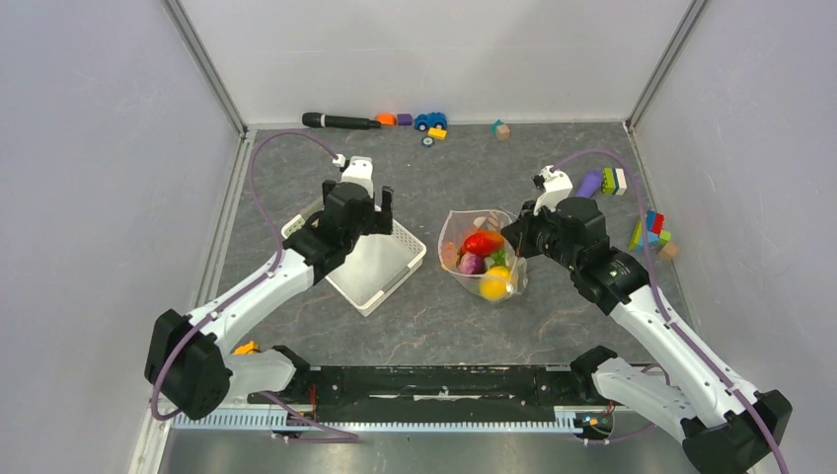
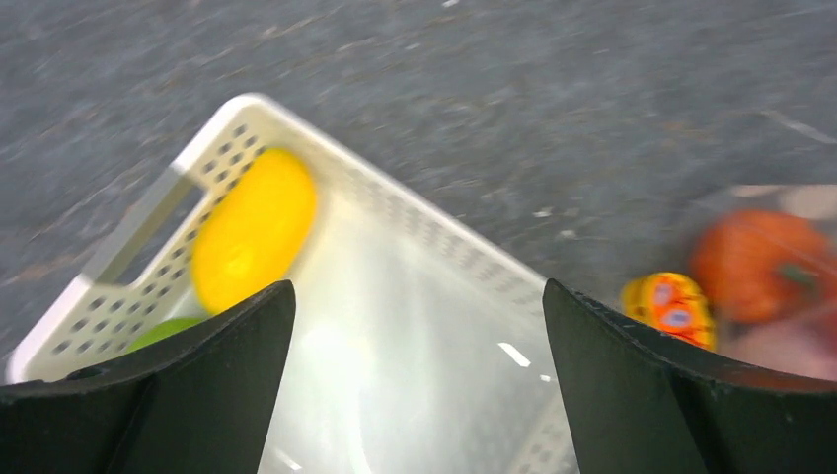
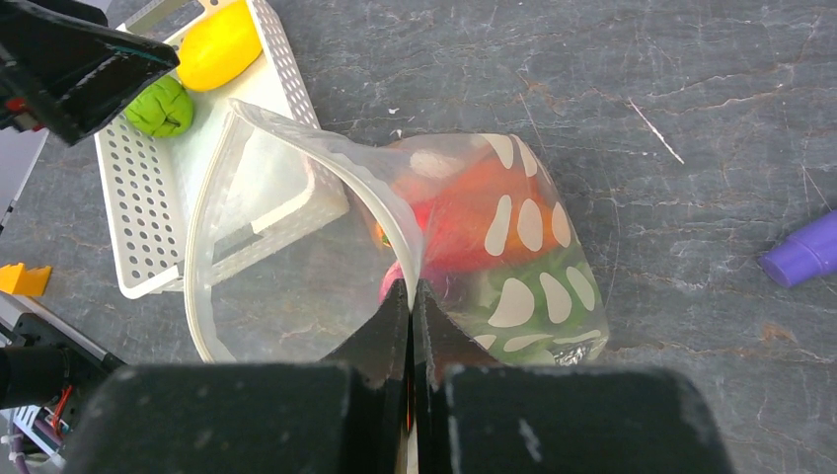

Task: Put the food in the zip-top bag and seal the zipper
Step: Pick up the fake fruit from the bin.

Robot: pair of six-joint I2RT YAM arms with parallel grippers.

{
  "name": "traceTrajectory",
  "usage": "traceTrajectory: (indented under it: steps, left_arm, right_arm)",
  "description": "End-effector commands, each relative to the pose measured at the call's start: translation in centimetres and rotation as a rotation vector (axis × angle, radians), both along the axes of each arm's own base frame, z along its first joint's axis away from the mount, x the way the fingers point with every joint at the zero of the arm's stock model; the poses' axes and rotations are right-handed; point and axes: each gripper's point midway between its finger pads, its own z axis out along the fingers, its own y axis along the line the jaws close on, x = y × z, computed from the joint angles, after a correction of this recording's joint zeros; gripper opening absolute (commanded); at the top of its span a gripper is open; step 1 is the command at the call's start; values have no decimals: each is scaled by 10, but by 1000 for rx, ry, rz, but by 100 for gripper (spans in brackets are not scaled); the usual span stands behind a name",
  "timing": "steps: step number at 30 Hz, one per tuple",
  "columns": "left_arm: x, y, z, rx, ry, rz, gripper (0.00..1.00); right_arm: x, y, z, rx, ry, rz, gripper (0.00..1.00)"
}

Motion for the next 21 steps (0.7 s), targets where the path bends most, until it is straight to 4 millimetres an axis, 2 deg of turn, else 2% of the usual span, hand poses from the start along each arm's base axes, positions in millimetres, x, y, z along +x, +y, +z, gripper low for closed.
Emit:
traceTrajectory:
  steps: [1,10,21]
  left_arm:
    - [8,44,-26,107,32,195,100]
    - [18,83,-62,276,120,297,100]
    - [31,91,-90,306,198,206,100]
  right_arm:
    - [6,-4,7,-15,-48,-17,0]
    - [6,-5,-1,-43,-41,-7,0]
    - [7,-12,-8,-76,-34,-34,0]
